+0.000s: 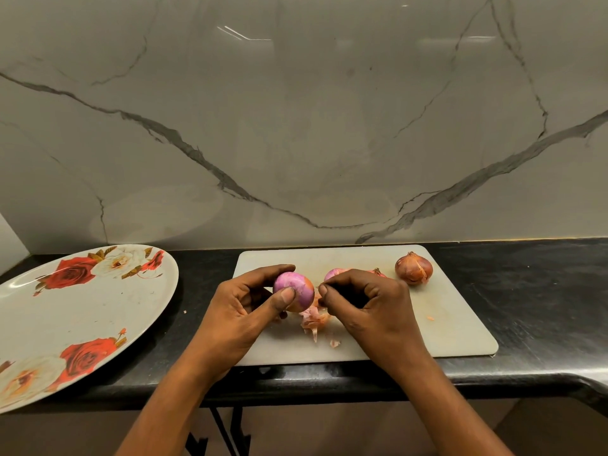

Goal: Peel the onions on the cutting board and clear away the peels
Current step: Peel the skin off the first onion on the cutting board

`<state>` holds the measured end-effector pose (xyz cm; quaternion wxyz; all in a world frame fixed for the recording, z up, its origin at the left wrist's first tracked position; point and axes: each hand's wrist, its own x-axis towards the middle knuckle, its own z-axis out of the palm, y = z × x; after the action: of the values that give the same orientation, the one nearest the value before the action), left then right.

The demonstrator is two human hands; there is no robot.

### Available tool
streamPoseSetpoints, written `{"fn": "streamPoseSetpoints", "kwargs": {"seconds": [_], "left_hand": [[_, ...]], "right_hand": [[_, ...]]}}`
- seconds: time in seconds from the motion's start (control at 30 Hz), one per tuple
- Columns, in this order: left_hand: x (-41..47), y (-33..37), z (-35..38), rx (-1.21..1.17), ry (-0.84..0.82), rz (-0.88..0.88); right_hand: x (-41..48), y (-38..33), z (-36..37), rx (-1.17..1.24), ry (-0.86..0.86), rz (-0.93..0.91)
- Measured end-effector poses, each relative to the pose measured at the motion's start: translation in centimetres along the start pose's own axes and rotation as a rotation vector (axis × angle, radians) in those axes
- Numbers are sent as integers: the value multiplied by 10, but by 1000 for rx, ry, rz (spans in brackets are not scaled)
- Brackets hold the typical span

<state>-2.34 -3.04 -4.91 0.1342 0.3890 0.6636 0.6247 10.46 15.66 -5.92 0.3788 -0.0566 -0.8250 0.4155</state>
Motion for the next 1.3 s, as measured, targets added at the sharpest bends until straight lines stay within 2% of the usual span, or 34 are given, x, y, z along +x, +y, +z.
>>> {"fn": "streamPoseSetpoints", "kwargs": {"seconds": [0.23,0.53,0.83,1.1,1.3], "left_hand": [[0,0,-2,8,-43,5],[1,-1,-2,54,-51,16],[0,-2,-3,109,-96,54],[0,-4,-4,122,-125,59],[0,-2,-3,113,-109,58]], "right_hand": [[0,1,0,-23,40,52],[0,-4,0,-14,-18,-26],[0,-5,-1,54,-99,-25],[1,-2,-1,41,-66,-58],[0,1,0,38,-60,-15]]}}
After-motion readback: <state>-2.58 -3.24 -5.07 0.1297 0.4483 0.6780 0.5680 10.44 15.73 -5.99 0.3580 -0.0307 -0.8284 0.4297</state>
